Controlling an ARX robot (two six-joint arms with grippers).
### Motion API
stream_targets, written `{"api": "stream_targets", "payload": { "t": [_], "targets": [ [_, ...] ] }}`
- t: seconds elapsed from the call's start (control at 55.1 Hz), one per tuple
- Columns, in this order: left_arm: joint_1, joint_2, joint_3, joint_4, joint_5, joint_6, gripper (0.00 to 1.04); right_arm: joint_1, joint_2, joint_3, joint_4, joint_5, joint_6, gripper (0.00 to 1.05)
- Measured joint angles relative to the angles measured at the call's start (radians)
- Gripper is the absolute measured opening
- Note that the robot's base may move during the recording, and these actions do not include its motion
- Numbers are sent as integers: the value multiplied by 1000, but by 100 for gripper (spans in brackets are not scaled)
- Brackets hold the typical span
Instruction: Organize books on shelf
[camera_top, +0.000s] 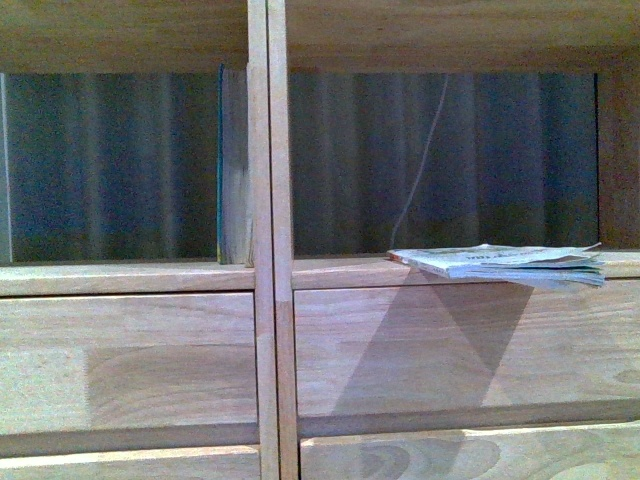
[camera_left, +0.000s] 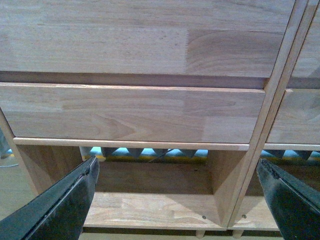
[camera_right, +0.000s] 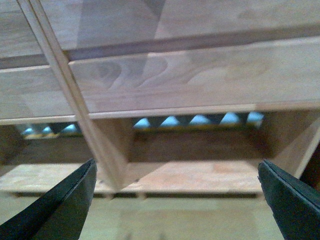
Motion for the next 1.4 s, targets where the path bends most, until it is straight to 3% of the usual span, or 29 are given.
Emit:
{"api": "stream_targets", "payload": {
  "t": [0.163, 0.345, 0.69, 1.162, 1.398],
  "targets": [
    [0, 0, 0, 0, 0, 0, 97, 8, 278, 176, 188, -14, 215, 98],
    [0, 0, 0, 0, 0, 0, 97, 130, 595, 368, 353, 56, 396, 98],
    [0, 0, 0, 0, 0, 0, 97, 250, 1050, 649, 492, 122, 668, 98],
    [0, 0, 0, 0, 0, 0, 97, 196, 1321, 921, 510, 243, 898, 98],
    [0, 0, 0, 0, 0, 0, 97, 198, 1387, 993, 497, 268, 1001, 66]
  ]
}}
